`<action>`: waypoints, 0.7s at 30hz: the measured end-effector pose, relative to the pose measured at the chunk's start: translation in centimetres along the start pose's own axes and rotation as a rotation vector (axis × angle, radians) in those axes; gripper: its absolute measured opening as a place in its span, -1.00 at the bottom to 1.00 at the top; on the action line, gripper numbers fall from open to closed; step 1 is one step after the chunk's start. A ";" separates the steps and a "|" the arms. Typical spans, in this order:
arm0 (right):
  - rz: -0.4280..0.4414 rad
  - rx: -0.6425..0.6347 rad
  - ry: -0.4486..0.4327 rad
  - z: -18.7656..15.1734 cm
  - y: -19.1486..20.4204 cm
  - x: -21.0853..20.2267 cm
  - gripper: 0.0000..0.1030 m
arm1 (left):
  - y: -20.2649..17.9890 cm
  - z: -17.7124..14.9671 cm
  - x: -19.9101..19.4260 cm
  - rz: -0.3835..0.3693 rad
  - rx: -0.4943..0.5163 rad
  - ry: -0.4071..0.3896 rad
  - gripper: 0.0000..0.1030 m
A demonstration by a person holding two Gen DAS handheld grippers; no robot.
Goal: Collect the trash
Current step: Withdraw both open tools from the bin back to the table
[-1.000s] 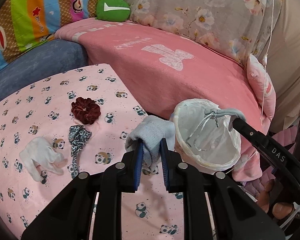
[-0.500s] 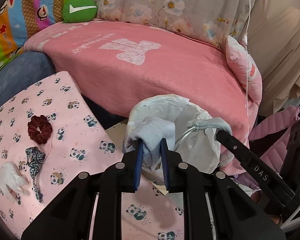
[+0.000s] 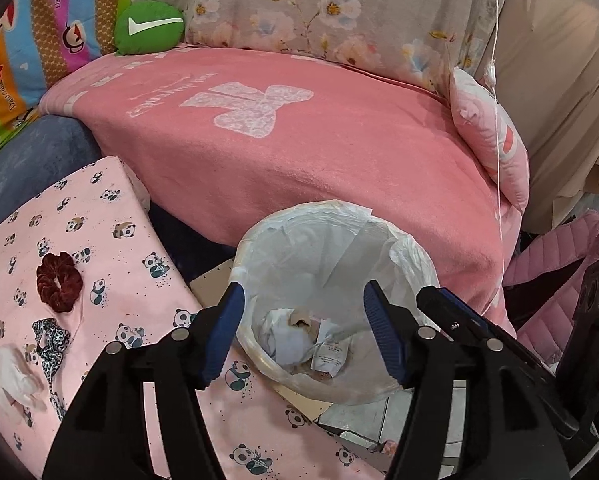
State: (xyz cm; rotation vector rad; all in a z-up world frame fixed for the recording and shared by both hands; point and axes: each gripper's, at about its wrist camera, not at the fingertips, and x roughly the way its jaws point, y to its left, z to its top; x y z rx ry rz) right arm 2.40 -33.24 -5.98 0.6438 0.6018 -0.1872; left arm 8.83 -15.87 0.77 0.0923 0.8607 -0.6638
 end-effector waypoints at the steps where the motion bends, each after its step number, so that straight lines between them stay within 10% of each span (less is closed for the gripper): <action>1: 0.002 0.001 0.000 0.0 0.0 0.1 -0.49 | 0.1 0.0 0.1 0.012 -0.001 0.001 0.15; 21: 0.038 -0.075 0.049 -1.9 4.7 0.9 -0.27 | 5.1 -2.3 -1.8 0.085 -0.108 0.001 0.15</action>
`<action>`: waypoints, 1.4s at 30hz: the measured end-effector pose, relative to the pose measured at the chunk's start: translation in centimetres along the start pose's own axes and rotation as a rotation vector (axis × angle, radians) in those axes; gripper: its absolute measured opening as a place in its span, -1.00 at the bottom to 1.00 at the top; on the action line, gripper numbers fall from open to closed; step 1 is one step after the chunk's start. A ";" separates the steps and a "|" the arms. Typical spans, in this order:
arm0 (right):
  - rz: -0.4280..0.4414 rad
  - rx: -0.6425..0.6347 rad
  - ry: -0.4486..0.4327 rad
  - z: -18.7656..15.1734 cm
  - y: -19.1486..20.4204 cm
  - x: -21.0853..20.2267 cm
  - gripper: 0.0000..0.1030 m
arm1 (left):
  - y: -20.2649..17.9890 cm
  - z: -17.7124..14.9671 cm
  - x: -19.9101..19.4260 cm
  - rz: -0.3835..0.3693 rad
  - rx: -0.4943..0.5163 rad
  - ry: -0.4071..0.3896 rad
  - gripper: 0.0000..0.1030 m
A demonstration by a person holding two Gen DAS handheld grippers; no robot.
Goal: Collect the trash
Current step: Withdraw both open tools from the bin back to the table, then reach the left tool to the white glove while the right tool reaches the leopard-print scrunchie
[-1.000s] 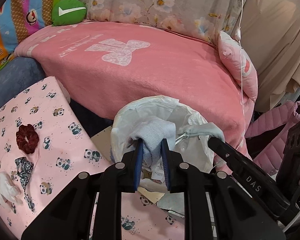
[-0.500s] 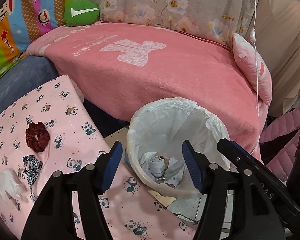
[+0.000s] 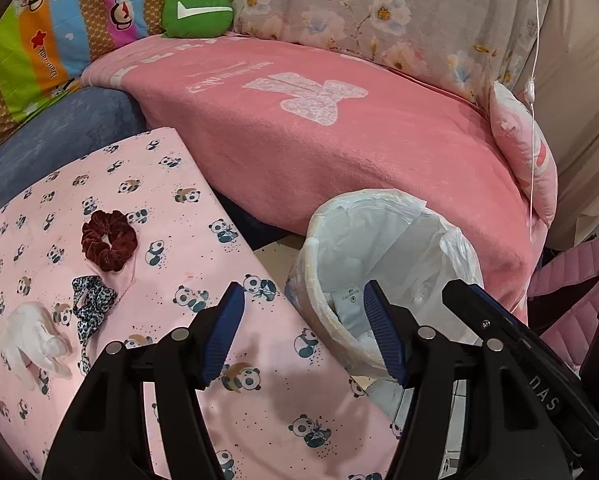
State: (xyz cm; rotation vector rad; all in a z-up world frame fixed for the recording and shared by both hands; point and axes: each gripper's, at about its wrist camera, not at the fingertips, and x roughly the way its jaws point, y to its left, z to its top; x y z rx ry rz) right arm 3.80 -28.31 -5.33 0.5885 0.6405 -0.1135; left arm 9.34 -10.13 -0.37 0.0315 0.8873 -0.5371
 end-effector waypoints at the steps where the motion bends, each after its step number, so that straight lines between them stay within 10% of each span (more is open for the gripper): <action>1: 0.004 -0.011 0.006 -0.1 0.5 0.1 -0.27 | 0.3 -0.1 -0.1 0.001 -0.008 0.000 0.15; 29: 0.059 -0.187 0.106 -5.2 10.9 2.0 -0.13 | 13.3 -5.2 -4.8 0.149 -0.254 -0.024 0.21; 42: 0.081 -0.285 0.184 -8.9 16.6 3.9 0.01 | 19.5 -8.2 -6.7 0.271 -0.321 -0.028 0.55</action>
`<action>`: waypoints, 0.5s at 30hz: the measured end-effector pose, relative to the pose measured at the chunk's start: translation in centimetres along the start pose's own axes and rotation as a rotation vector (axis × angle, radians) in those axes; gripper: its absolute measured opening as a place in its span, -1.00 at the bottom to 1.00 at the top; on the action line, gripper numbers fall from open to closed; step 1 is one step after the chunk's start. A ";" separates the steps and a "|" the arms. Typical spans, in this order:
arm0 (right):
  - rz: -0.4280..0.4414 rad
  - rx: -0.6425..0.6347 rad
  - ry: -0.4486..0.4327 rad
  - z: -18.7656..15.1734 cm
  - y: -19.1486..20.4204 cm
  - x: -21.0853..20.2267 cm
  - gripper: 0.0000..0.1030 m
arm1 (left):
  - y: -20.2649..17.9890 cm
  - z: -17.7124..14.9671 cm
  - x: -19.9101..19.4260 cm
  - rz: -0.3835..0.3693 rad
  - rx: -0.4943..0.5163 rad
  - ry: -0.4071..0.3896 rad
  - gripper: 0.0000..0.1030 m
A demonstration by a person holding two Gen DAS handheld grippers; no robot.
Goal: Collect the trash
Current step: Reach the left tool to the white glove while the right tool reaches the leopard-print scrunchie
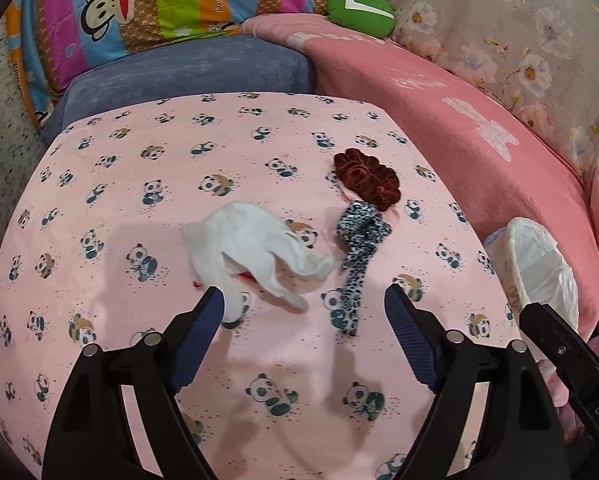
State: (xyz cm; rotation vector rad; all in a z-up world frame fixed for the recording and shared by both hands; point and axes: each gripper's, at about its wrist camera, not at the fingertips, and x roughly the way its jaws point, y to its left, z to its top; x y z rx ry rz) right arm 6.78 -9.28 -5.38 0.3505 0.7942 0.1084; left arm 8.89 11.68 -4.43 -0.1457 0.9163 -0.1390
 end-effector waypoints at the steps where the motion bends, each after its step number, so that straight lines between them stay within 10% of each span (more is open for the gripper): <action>1: 0.001 -0.002 0.003 0.0 0.2 0.1 0.01 | 0.6 0.0 0.0 0.008 -0.005 -0.001 0.57; 15: 0.011 -0.090 0.060 -0.2 5.8 5.2 0.02 | 6.4 1.5 2.9 0.005 -0.115 0.068 0.68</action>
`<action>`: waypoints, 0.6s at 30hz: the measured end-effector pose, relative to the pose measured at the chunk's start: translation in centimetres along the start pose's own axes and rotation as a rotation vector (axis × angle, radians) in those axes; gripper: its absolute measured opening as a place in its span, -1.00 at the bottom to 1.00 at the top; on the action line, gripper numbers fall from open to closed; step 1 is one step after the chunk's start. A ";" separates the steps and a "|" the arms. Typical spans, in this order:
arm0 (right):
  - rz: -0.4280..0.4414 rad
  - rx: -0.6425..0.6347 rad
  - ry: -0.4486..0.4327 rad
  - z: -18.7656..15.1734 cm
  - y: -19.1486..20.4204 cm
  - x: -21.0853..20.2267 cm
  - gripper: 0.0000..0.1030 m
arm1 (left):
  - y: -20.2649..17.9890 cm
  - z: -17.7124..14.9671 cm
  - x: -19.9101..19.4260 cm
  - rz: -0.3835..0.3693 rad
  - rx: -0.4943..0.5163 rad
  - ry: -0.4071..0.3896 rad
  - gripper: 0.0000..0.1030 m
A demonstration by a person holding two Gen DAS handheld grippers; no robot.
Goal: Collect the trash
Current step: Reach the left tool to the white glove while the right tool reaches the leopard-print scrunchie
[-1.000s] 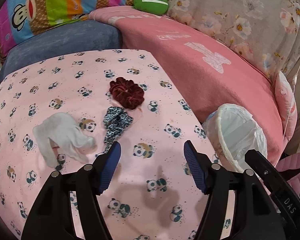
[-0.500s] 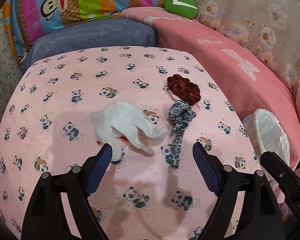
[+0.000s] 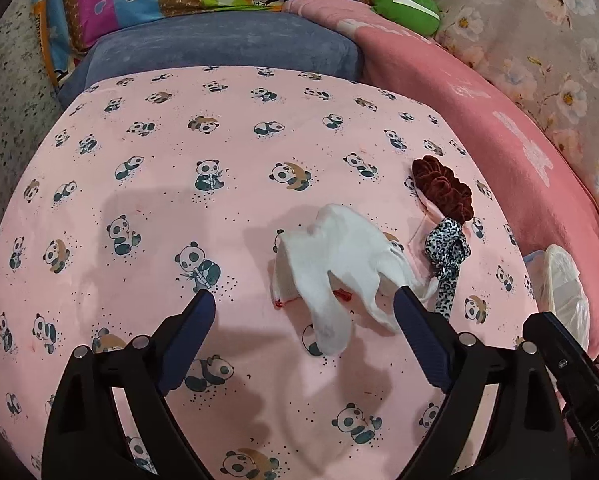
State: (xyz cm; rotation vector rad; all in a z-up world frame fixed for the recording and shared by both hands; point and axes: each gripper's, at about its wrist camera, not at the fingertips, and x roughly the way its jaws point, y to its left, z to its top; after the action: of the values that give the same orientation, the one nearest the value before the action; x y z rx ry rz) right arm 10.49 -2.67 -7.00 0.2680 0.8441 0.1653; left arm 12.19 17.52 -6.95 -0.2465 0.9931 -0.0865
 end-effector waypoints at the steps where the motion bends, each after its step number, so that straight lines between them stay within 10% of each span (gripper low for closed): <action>1: -0.003 -0.003 0.002 0.2 0.3 0.4 0.03 | 0.1 0.2 0.2 -0.003 -0.003 0.005 0.68; 12: -0.012 0.012 0.041 2.2 1.4 5.0 0.04 | 0.3 2.0 3.0 -0.031 -0.003 0.051 0.65; 18: -0.023 0.025 0.069 2.8 1.2 7.3 0.04 | 0.6 1.9 3.8 -0.072 0.000 0.075 0.22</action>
State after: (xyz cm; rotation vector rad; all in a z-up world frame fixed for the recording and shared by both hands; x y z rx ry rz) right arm 17.34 -0.15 -10.12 0.2776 0.9179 0.1431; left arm 15.84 17.76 -9.24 -0.2807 1.0585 -0.1628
